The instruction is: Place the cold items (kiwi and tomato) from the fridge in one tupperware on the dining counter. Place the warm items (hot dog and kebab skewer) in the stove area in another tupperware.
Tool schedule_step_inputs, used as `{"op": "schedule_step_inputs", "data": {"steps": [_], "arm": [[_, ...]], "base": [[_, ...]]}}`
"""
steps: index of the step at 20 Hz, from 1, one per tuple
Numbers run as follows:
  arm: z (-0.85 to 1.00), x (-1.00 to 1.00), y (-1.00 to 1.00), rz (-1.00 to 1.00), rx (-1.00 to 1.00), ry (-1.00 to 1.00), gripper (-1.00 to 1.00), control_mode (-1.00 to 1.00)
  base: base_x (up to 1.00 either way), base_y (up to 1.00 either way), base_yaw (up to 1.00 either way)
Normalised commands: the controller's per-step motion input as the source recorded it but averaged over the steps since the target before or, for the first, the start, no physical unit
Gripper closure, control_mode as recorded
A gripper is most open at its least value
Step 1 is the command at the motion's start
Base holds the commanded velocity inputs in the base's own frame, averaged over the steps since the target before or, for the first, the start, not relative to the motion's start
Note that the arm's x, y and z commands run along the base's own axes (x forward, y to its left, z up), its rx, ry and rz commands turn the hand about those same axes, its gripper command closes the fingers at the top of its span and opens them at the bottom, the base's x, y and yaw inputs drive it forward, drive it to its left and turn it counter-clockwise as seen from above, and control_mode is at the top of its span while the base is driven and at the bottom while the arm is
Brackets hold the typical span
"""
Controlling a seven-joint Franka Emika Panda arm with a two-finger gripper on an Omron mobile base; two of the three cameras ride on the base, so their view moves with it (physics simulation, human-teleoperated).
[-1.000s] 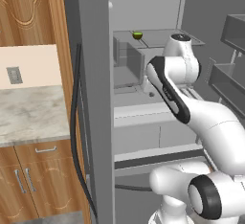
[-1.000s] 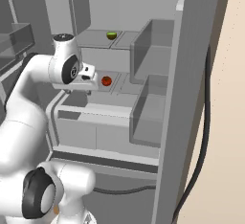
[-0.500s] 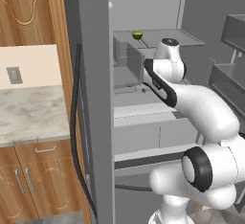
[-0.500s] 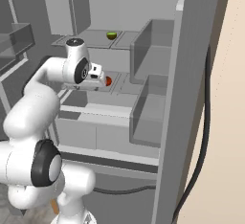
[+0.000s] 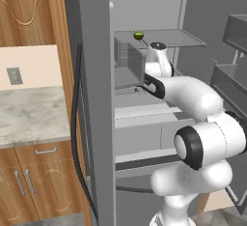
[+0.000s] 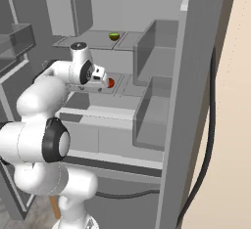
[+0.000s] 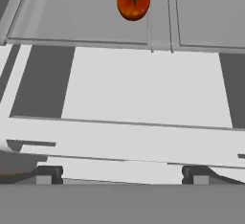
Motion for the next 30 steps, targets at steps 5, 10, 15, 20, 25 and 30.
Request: {"op": "schedule_step_inputs", "data": {"steps": [5, 10, 15, 20, 25, 30], "arm": [[-0.08, 0.43, -0.02, -0.03, 0.0, 0.0, -1.0, -1.0], [-0.1, 0.38, -0.09, 0.0, 0.0, 0.02, -1.0, -1.0], [-0.16, 0.4, -0.03, 0.0, 0.0, 0.01, -1.0, -1.0], [-0.19, 0.4, 0.0, 0.0, 0.0, 0.0, -1.0, -1.0], [-0.22, 0.37, 0.0, 0.0, 0.0, 0.0, -1.0, -1.0], [-0.19, 0.4, 0.0, 0.0, 0.0, 0.0, -1.0, -1.0]], "base": [[0.0, 0.0, 0.0], [0.0, 0.0, 0.0], [0.0, 0.0, 0.0], [0.0, 0.0, 0.0], [0.0, 0.0, 0.0], [0.0, 0.0, 0.0]]}}
